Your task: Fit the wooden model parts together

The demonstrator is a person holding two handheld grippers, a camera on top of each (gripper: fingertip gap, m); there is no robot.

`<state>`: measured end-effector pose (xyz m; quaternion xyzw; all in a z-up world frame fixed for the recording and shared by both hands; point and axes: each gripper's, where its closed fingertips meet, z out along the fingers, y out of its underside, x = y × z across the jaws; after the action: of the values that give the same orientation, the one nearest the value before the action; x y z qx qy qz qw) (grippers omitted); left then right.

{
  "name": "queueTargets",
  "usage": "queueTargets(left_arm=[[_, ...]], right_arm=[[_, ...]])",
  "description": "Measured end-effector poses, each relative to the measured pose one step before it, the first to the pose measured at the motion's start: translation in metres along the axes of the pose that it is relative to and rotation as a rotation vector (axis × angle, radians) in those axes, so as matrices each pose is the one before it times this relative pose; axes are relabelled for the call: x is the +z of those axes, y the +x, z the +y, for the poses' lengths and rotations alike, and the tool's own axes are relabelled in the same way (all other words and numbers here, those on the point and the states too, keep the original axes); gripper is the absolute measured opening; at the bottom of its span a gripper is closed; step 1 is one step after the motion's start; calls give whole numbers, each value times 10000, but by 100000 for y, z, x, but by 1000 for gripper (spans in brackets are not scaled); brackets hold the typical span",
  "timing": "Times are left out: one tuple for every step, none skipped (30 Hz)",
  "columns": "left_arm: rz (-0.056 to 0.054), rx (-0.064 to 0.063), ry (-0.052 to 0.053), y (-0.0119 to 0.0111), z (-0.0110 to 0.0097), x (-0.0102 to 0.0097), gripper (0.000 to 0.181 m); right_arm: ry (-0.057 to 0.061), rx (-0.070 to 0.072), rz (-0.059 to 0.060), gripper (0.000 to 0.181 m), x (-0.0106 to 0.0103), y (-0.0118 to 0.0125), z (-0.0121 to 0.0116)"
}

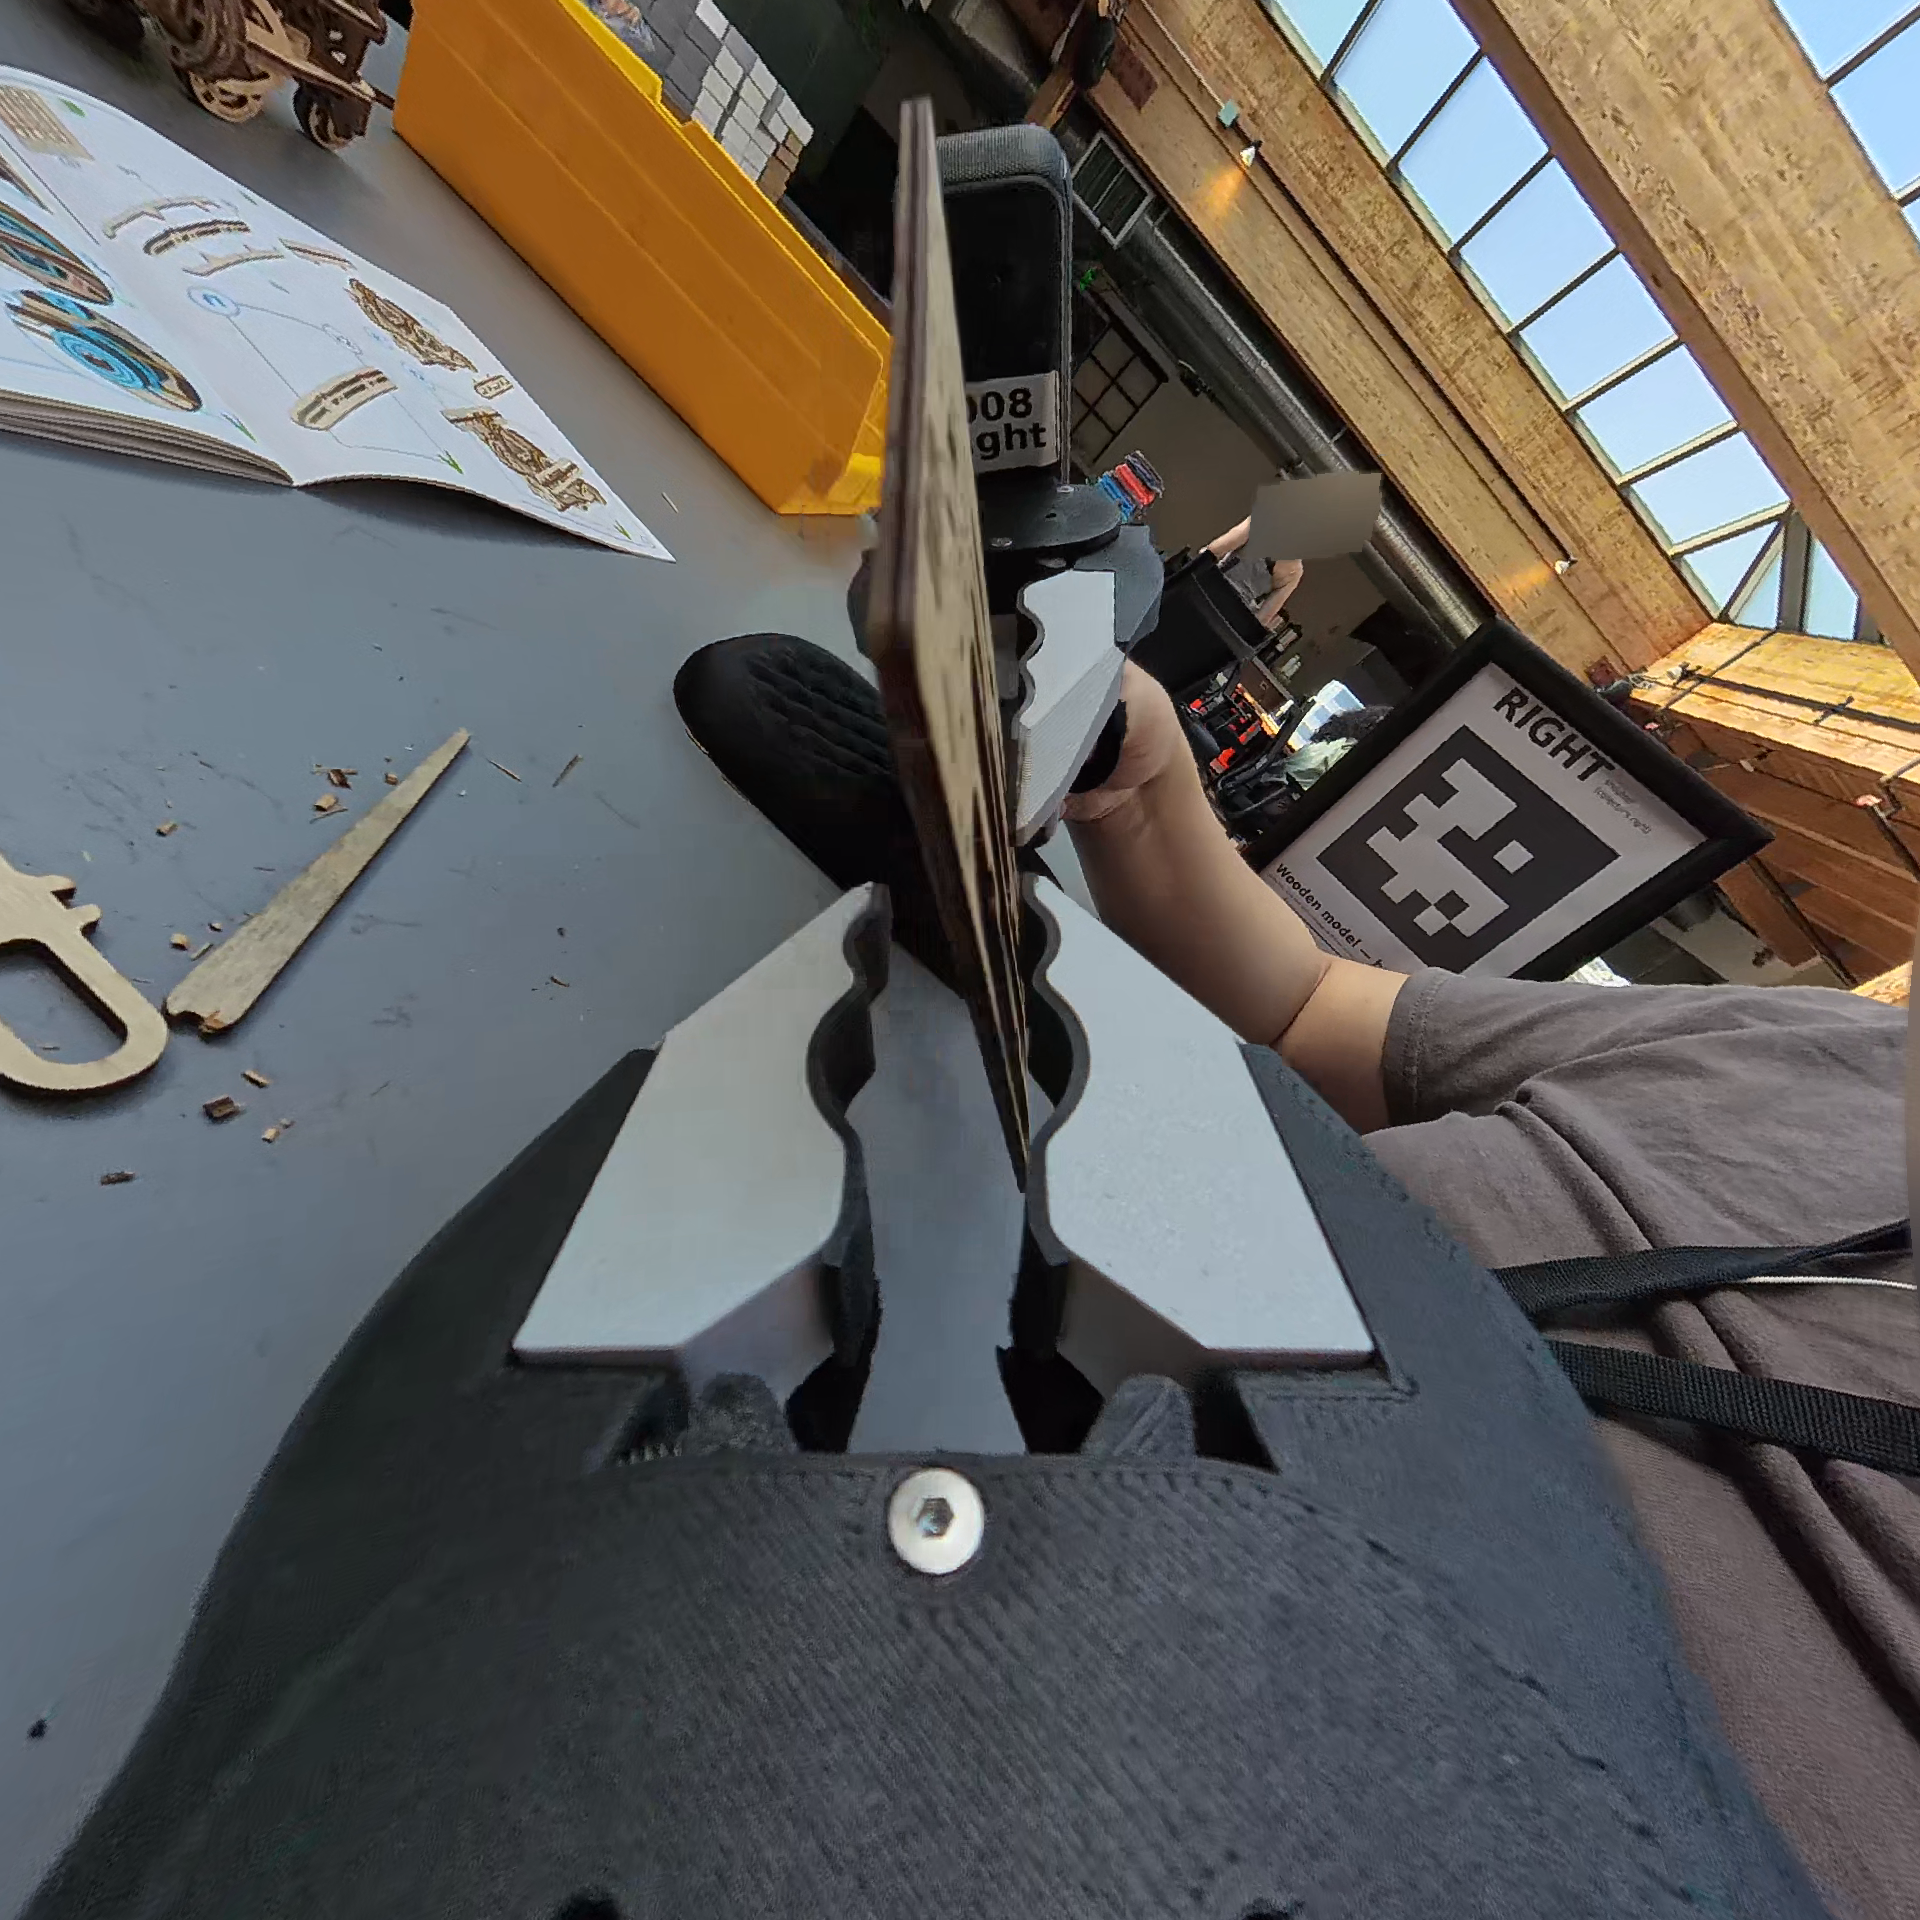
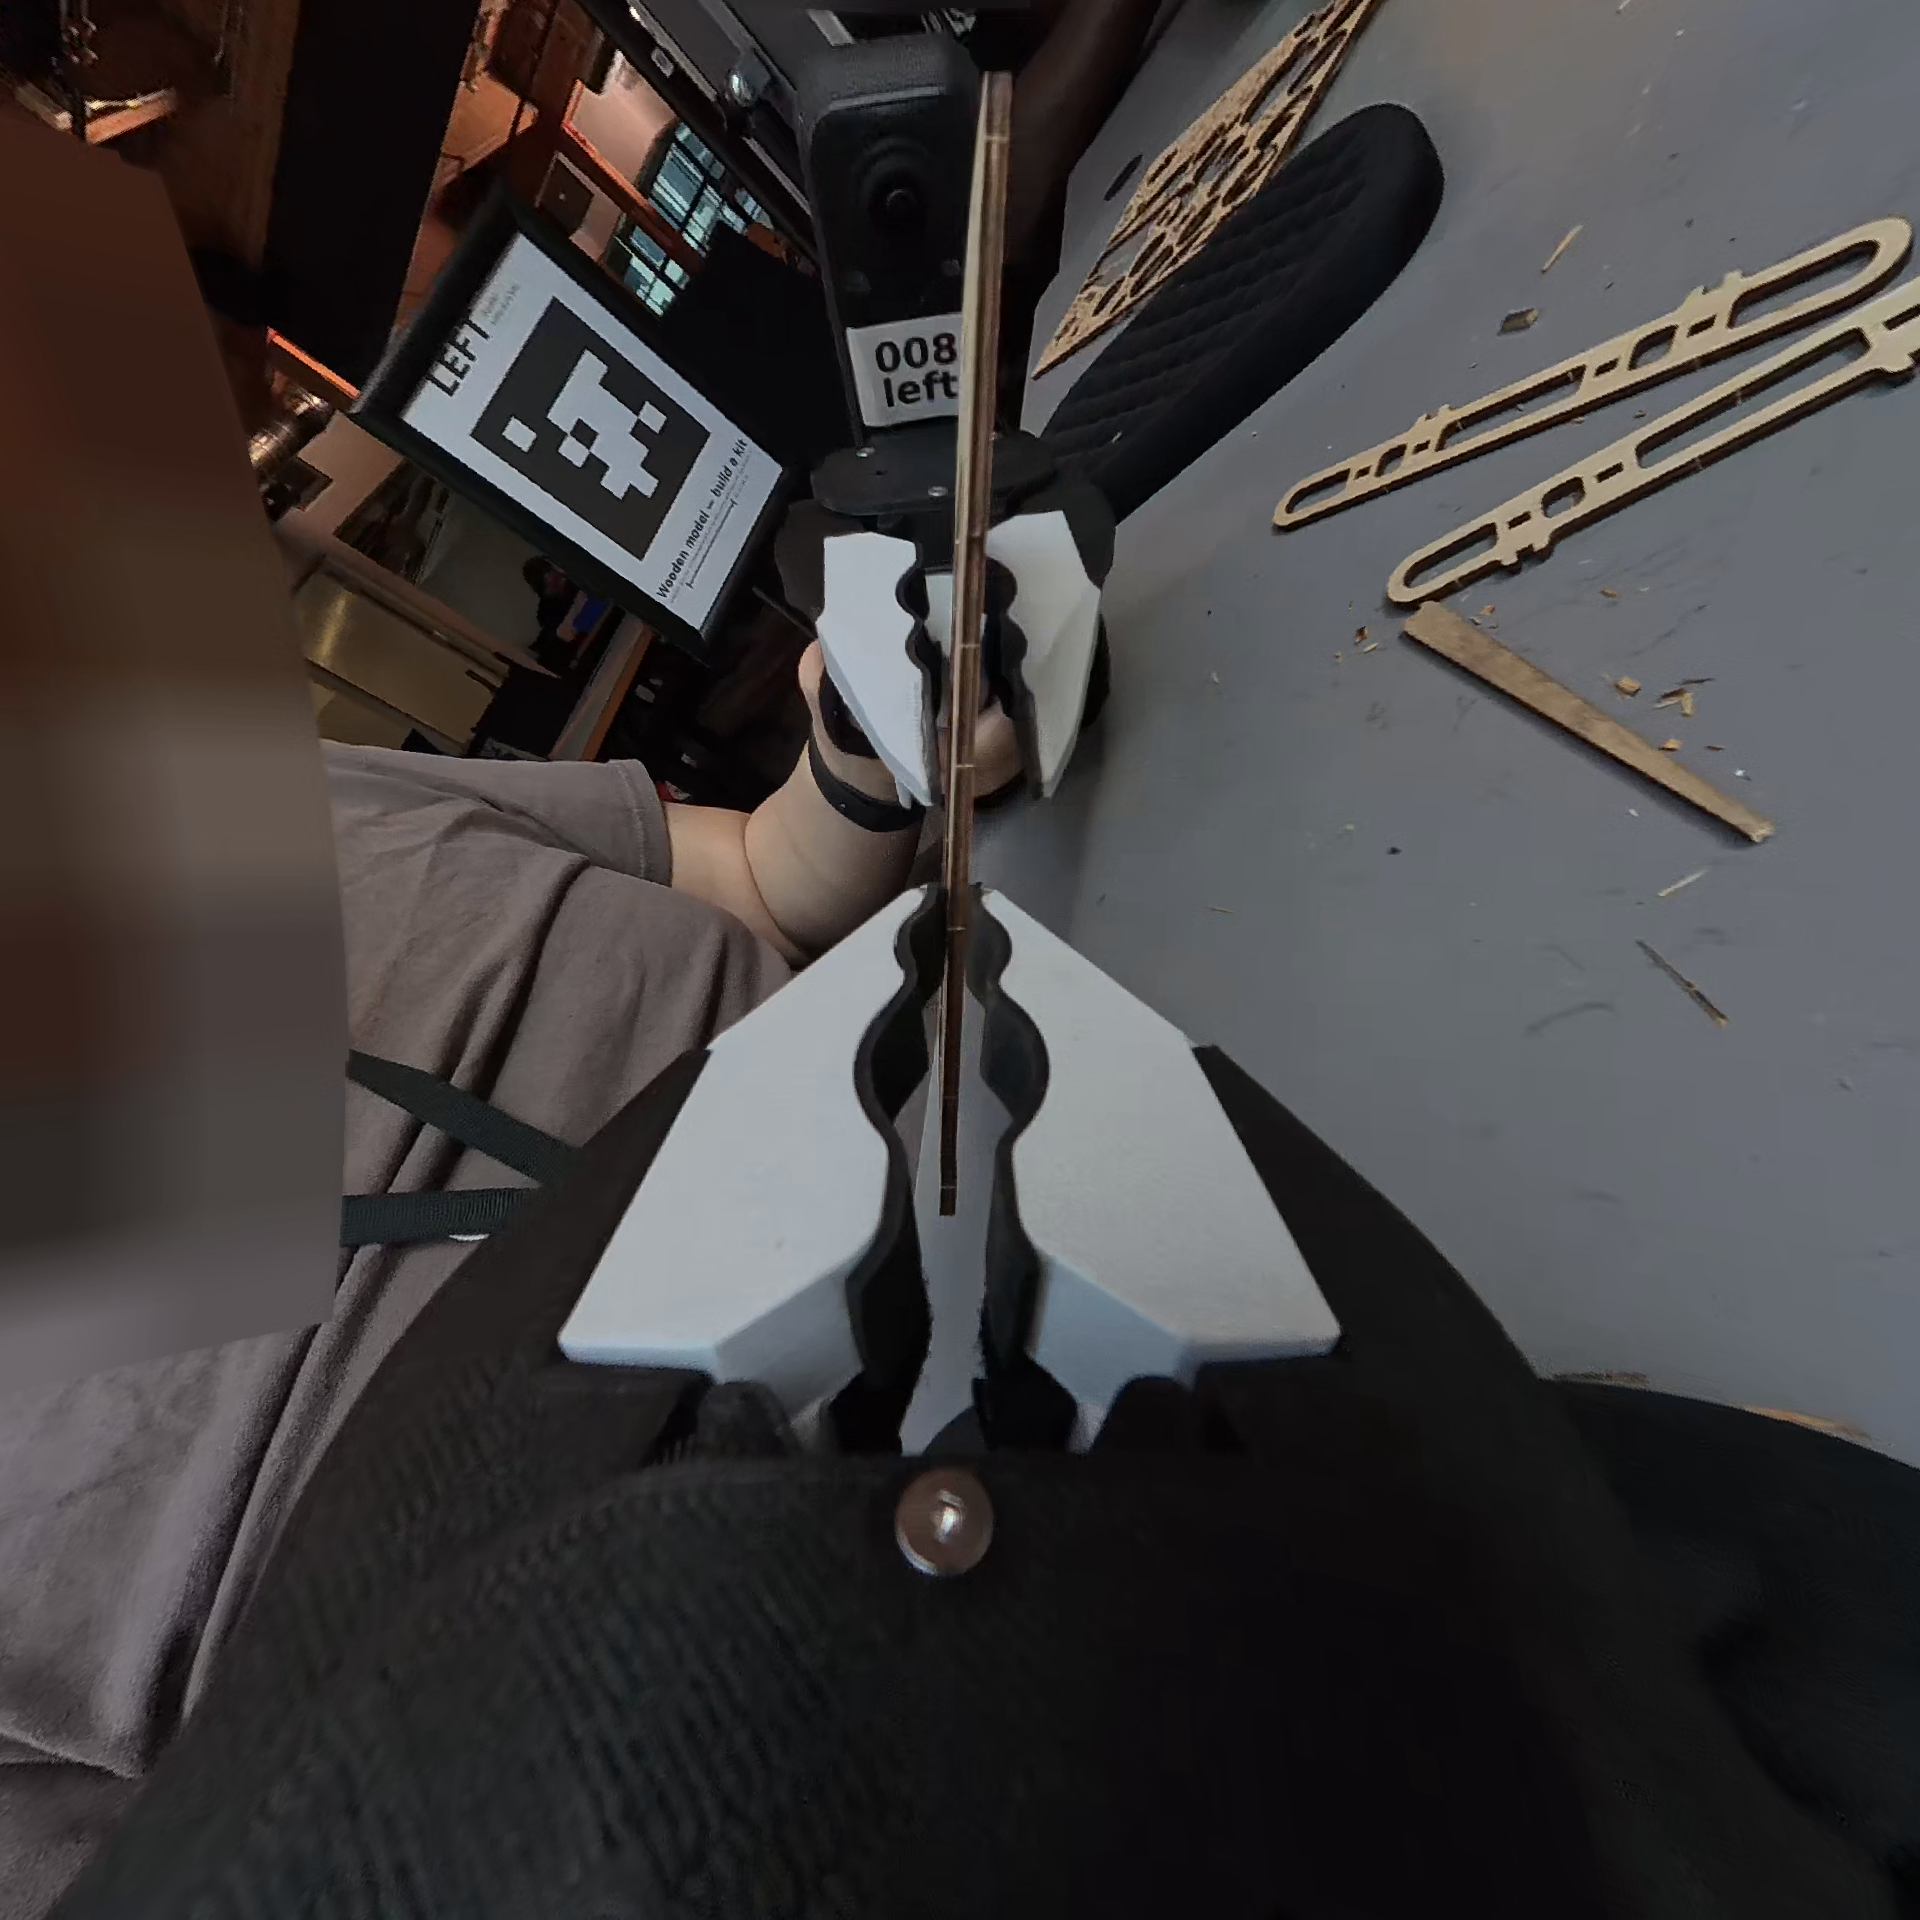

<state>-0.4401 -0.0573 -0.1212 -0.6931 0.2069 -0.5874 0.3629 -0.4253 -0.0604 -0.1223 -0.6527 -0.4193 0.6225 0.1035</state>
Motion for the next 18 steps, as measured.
queueTargets(left_arm=[[117,19,44,256,6,26,25],[148,-30,28,336,76,143,25],[168,-61,58,345,65,260,26],[63,-63,21,171,96,307,24],[-161,-42,-22,-187,93,269,17],[-219,6,14,-279,-21,217,15],[-17,35,-5,-8,-5,228,15],[44,-25,-132,40,161,240,6],[-76,-60,-134,-159,182,143,0],[-52,-14,-29,-85,29,48,0],[-43,-12,-15,-66,33,22,1],[-39,-35,-28,-73,50,10,1],[16,-63,-27,-26,46,-9,1],[56,-85,-28,4,51,-32,1],[40,-81,2,-11,9,-65,1],[33,-41,-10,6,18,-24,1],[4,-14,-48,-3,72,11,1],[-14,-23,-40,-37,47,21,1]], right_arm=[[390,57,-227,0,-86,-326,-542],[380,69,-42,0,-75,-28,-511],[208,-41,229,0,-35,366,-260],[69,-228,240,0,66,334,-36],[48,-124,-19,0,157,-43,41],[58,102,-80,0,180,-78,27],[137,101,-17,0,188,-7,-68],[84,3,11,0,192,14,3],[-11,-27,-63,0,152,-115,109],[-12,2,83,0,-7,107,53],[28,-34,17,0,-48,17,4],[-17,15,19,0,6,68,69],[2,10,1,0,-16,49,30],[1,44,-23,0,-44,9,18],[32,5,-10,0,-79,5,-22],[45,-2,14,0,-78,30,-38],[5,24,-20,0,-28,-14,38],[-5,23,27,0,-31,33,59]])
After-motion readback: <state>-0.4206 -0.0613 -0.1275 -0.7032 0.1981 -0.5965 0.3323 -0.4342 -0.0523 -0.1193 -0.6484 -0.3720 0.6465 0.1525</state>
